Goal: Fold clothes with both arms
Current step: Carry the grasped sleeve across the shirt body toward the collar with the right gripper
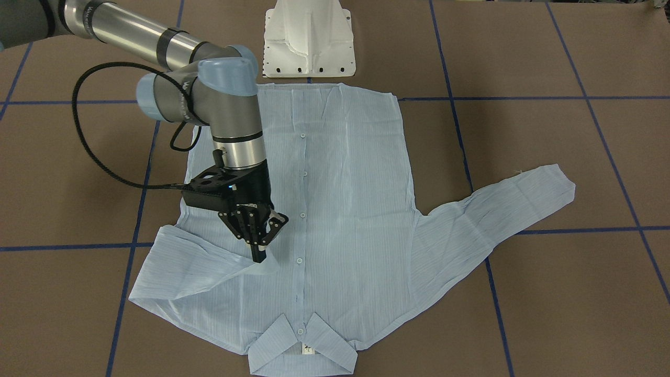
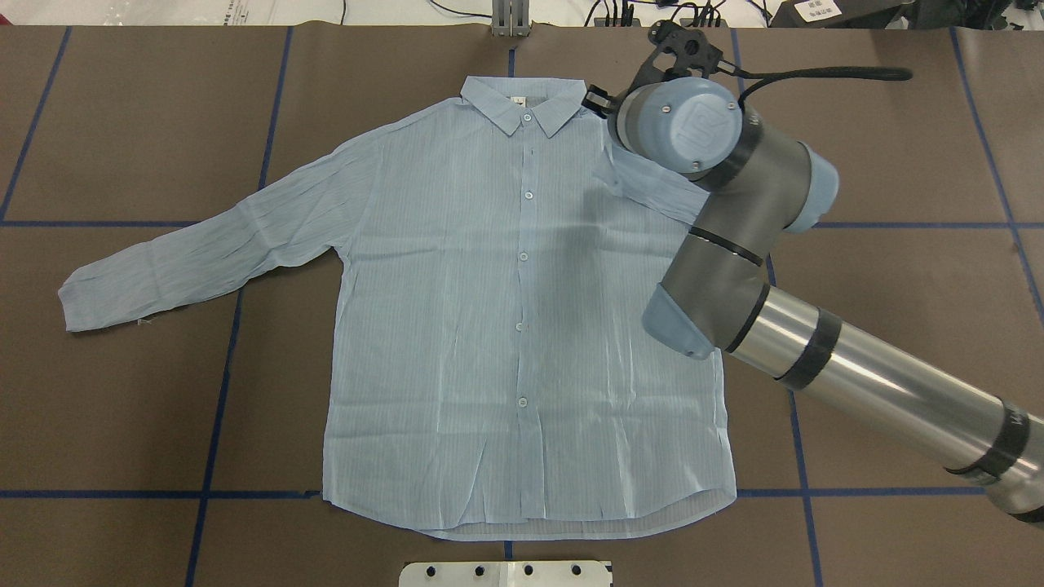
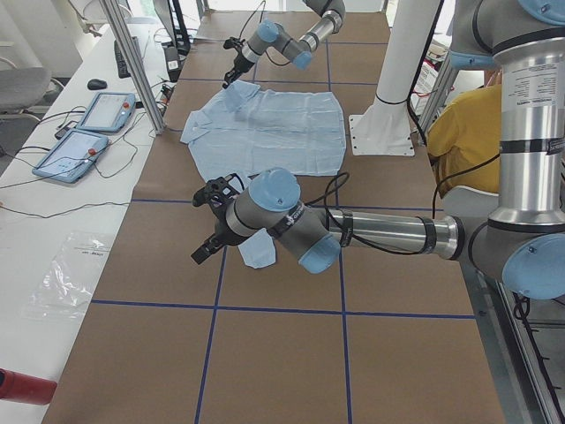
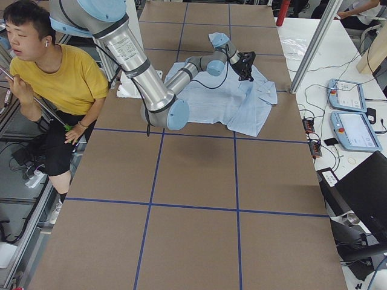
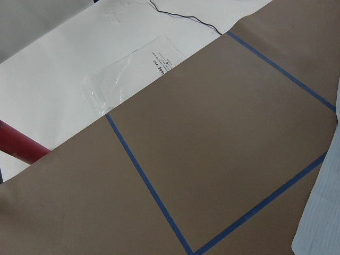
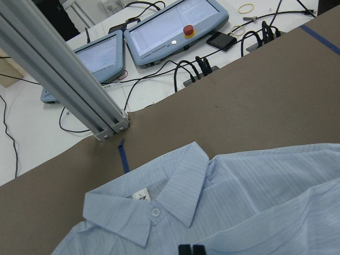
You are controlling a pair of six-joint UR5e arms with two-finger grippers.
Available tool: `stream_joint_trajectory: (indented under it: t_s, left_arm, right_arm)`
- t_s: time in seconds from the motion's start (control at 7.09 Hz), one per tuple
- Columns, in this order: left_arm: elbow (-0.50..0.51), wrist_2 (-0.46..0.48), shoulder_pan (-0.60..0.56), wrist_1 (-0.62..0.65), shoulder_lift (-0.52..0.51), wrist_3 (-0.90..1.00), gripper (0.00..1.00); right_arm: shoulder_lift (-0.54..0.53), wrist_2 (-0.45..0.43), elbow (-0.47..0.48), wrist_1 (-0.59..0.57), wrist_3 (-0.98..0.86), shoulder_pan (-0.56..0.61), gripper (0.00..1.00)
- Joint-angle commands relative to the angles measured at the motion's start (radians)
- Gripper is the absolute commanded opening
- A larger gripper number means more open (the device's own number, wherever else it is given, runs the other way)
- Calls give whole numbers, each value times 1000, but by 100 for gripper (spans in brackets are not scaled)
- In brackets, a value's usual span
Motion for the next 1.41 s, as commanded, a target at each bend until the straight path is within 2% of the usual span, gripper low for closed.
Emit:
stream_joint_trajectory:
  t_s: [0.0, 0.28, 0.42, 0.56, 0.7, 0.85, 0.99, 1.13, 1.27]
  left_arm:
    - [3, 1, 0, 2, 1, 0, 100]
    - [2, 0, 0, 0, 1, 0, 100]
    - [3, 1, 0, 0, 1, 0, 100]
    - [6, 1, 0, 0, 1, 0, 100]
    - [9, 1, 0, 0, 1, 0, 100]
    - [9, 0, 0, 0, 1, 0, 100]
    - [19, 0, 0, 0, 1, -2, 100]
    - [38, 0, 0, 0, -8, -6, 100]
    - [40, 0, 0, -2, -15, -44, 100]
  right_arm:
    - [174, -101, -150, -3, -2, -85, 0]
    - [233, -122, -219, -3, -5, -135, 0]
    - [242, -132, -247, -3, -5, -155, 15]
    - [245, -138, -271, -5, -35, -173, 99]
    - [282, -121, -282, -12, -72, -175, 100]
    - [299, -66, -290, -17, -71, -164, 100]
    - [320, -17, -290, -84, -74, -122, 100]
    - [325, 106, -288, -129, -92, -47, 100]
    - [313, 152, -287, -128, -153, 1, 100]
